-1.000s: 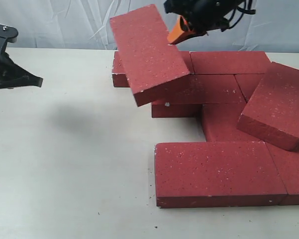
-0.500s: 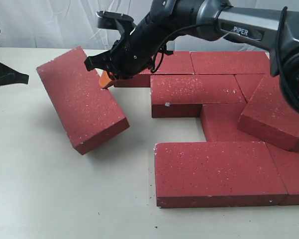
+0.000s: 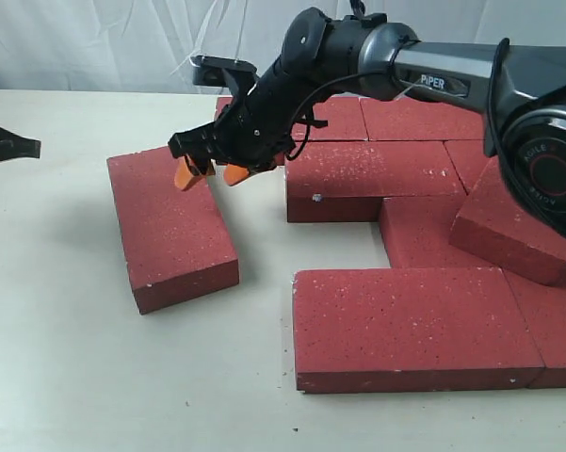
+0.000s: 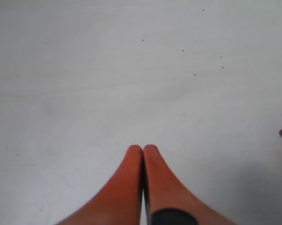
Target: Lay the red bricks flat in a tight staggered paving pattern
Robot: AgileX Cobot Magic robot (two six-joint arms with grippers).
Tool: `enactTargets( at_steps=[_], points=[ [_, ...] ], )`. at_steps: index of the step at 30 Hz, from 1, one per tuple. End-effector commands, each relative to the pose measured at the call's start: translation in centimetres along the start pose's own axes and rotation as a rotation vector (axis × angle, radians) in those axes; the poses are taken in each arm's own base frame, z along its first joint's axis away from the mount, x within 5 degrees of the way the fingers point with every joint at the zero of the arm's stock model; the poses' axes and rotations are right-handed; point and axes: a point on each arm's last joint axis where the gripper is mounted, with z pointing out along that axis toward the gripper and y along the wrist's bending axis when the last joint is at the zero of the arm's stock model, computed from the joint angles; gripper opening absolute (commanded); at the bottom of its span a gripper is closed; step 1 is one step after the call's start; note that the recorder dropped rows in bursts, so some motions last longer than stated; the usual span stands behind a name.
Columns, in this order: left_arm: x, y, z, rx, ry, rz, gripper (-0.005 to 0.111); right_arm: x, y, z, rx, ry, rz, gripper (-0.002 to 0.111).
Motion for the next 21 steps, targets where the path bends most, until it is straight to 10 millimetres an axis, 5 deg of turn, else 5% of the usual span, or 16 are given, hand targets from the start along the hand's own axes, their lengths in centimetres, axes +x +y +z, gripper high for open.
enactTargets(
  at_steps=[1, 9, 15, 21],
  points=[
    [0.1, 0.2, -0.2, -0.009, 0.016, -0.009, 0.0, -1.0, 0.6, -2.7, 0.064, -0.015, -0.097, 0.059],
    [0.7, -0.2, 0.1, -0.01, 0.066, -0.02, 0.0, 0.9, 0.4, -3.8, 0.115, 0.235, -0.234, 0.0],
    [0.6, -1.0, 1.1, 0.039, -0.014, -0.017, 0.0, 3.0, 5.2, -1.8, -0.197, 0.295, -0.555, 0.0],
    [-1.5, -4.0, 3.0, 0.172, -0.236, 0.001, 0.0, 5.5, 10.3, 0.8, -0.176, 0.412, -0.822, 0.0]
  ],
)
